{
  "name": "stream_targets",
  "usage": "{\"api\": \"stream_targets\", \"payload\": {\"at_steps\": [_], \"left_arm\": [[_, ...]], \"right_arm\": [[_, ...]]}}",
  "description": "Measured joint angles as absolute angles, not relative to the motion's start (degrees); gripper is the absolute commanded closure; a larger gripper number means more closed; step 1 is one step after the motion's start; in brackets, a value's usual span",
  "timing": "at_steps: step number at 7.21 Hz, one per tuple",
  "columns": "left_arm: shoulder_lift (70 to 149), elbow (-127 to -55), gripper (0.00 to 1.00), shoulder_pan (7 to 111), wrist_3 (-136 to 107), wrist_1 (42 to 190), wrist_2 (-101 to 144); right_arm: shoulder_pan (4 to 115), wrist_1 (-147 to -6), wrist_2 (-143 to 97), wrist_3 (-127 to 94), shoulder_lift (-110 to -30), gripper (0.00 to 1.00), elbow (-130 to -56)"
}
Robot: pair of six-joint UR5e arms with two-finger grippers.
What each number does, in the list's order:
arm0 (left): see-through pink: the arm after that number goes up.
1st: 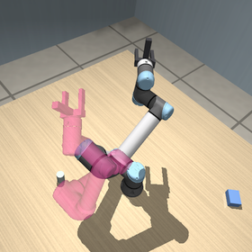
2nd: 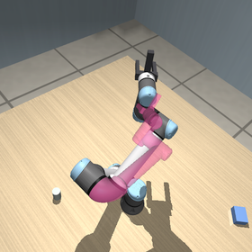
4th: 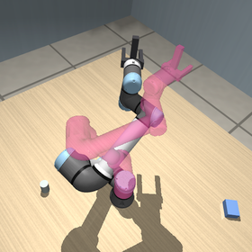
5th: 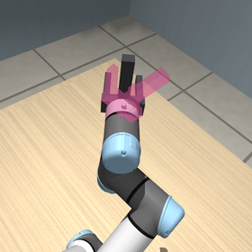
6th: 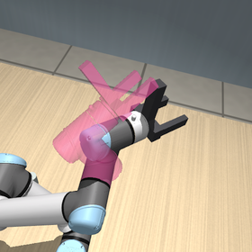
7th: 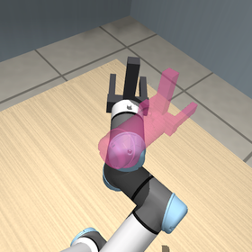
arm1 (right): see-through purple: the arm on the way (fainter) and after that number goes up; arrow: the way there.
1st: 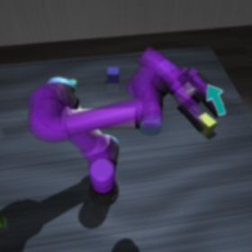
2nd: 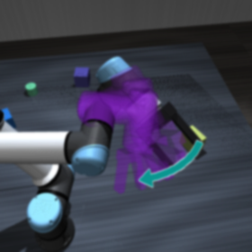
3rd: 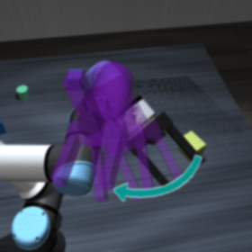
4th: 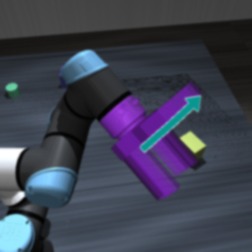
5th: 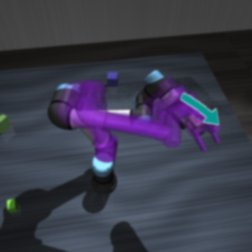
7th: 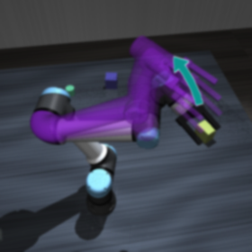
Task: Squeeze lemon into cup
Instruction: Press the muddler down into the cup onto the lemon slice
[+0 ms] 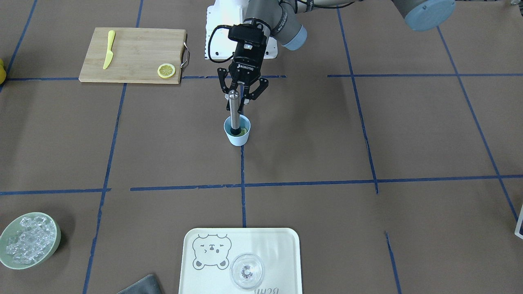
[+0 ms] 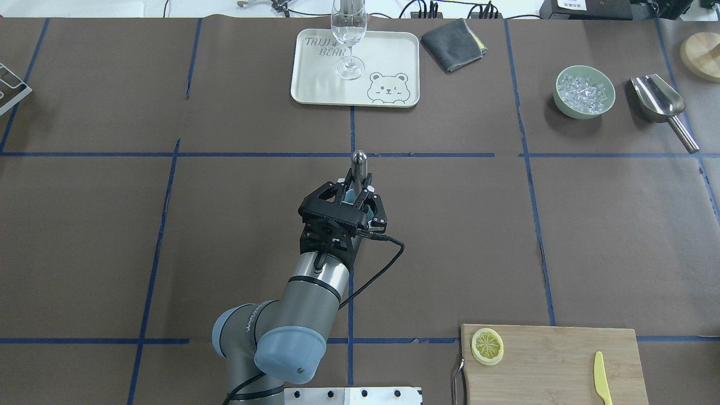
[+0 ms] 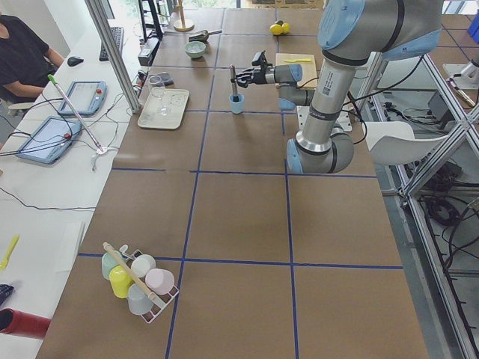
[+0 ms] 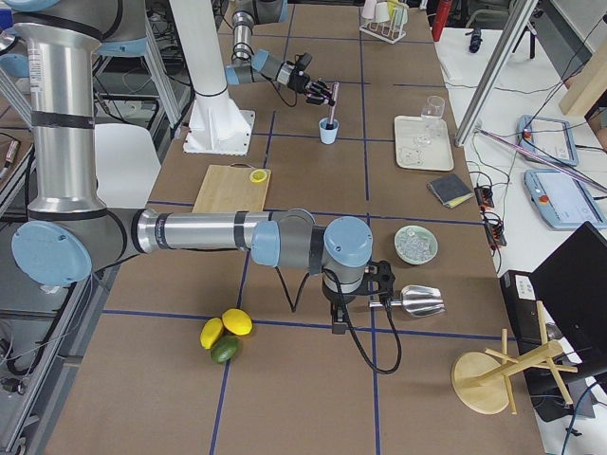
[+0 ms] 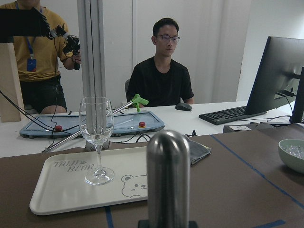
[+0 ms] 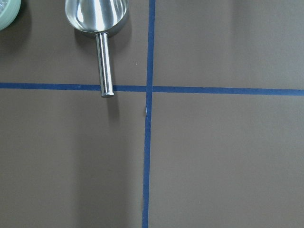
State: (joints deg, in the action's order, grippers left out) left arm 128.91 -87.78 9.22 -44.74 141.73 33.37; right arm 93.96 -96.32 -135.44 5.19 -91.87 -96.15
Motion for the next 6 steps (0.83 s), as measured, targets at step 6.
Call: {"api": "stream_targets", "payload": {"at_steps": [6], "left_arm": [[128.85, -86.14, 1.0, 9.23, -44.72, 141.88, 33.48]], "right_arm": [[94.04, -96.33, -135.65, 5.19, -91.84, 0.0, -96.5]]}}
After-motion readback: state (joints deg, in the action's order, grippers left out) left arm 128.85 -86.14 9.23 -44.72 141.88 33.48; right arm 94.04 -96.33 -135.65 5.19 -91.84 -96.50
